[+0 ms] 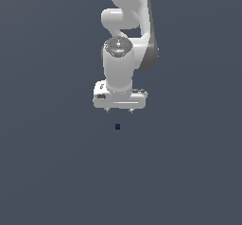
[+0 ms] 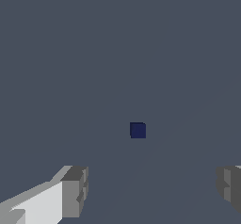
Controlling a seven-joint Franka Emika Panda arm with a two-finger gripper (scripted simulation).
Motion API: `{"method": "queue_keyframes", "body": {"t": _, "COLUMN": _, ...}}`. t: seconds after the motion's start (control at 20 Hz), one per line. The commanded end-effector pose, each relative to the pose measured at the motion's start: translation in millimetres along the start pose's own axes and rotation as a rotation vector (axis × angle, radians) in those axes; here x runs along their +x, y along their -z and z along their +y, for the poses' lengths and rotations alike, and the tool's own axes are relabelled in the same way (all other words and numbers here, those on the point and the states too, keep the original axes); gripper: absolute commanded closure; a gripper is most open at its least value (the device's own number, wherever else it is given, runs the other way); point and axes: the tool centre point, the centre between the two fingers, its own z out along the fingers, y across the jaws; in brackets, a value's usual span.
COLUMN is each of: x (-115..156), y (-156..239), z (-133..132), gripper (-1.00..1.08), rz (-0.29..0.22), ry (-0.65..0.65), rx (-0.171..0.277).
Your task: Pick up the object and move it to a goal position.
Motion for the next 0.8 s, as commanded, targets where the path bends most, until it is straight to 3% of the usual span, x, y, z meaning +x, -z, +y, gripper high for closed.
{"method": "queue_keyframes", "body": {"t": 0.0, "x": 0.0, "y": 0.0, "z": 0.0, "gripper": -0.92, "rz": 0.0, "ry": 0.0, "rx": 0.0}}
{"method": "queue_keyframes", "body": {"t": 0.75, "x": -7.6, "y": -1.1, "z": -8.2, "gripper": -0.92, "rz": -0.021, "ry": 0.053, "rx": 0.004}}
